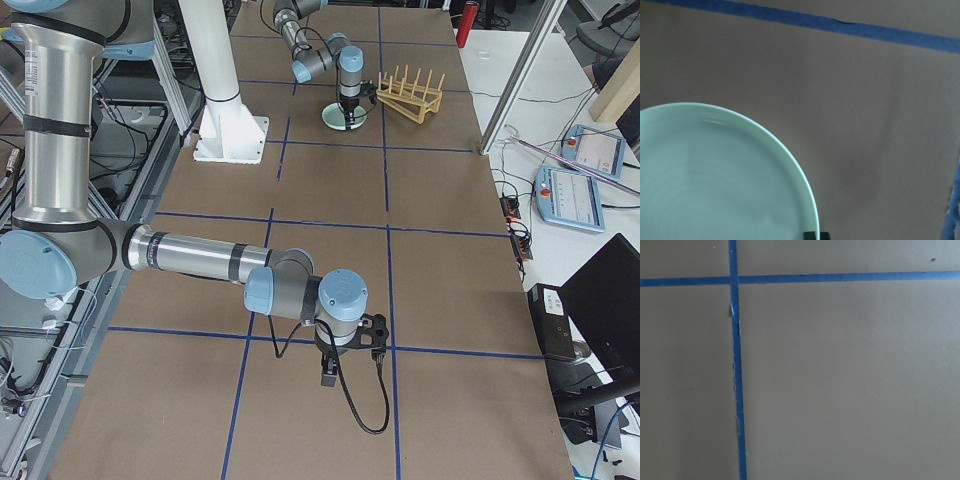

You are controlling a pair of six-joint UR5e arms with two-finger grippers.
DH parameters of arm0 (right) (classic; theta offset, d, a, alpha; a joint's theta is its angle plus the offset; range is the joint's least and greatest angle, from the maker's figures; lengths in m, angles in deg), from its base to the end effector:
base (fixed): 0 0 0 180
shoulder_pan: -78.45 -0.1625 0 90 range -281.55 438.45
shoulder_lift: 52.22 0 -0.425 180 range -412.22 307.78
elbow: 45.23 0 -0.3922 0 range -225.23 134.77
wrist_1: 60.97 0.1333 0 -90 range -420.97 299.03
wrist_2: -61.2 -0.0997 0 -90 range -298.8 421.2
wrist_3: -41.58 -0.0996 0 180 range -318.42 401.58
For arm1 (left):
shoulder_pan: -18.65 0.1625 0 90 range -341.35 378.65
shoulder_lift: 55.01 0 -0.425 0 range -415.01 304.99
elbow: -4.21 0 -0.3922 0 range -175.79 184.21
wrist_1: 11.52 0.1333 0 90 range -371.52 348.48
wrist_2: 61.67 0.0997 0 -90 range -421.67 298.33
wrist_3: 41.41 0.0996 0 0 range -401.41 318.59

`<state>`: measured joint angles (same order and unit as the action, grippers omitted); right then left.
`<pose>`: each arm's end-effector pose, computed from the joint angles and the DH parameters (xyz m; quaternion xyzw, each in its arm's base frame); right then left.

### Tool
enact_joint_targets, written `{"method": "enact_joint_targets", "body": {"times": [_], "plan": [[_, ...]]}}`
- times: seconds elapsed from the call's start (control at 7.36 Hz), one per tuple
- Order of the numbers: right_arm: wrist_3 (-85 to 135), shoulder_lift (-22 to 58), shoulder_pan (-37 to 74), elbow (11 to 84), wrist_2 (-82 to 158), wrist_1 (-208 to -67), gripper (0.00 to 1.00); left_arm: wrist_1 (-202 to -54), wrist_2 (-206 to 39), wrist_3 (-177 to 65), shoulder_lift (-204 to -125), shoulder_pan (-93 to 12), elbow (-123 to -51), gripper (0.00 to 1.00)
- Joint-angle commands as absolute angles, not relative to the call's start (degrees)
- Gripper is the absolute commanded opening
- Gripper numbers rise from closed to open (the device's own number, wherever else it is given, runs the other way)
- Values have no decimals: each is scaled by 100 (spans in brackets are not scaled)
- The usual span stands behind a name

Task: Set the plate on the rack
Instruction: 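Lower the left gripper and close it on the plate's edge, then lift the plate with the left gripper toward the rack's far side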

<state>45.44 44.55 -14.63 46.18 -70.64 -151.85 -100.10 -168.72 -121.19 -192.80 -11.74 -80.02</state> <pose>0.0899 -0.4272 0.7058 -0.0292 -0.3590 0.0131 0.9328 0.5890 -0.4661 0.1929 -0.0113 0.3700 -0.1118 0.9222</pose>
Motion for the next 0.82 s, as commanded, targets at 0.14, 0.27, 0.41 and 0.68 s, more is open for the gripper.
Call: {"method": "enact_joint_targets", "body": {"times": [0.14,0.27,0.41,0.68], "plan": [[4544,4455,-1463,4618,-7064,-15185,100,-10037,-16977,-12997,-19001,-1964,-9638,0],[4544,4455,-1463,4618,-7064,-15185,100,-10203,-17195,-13340,-19027,-2384,-9799,0],[4544,4455,-1463,4618,-7064,-15185,100,-11049,-17258,-14065,-18984,-2711,-9914,0],[4544,4455,-1463,4618,-7064,-15185,100,-13199,-17241,-14406,-18319,-3335,-9906,0]]}}
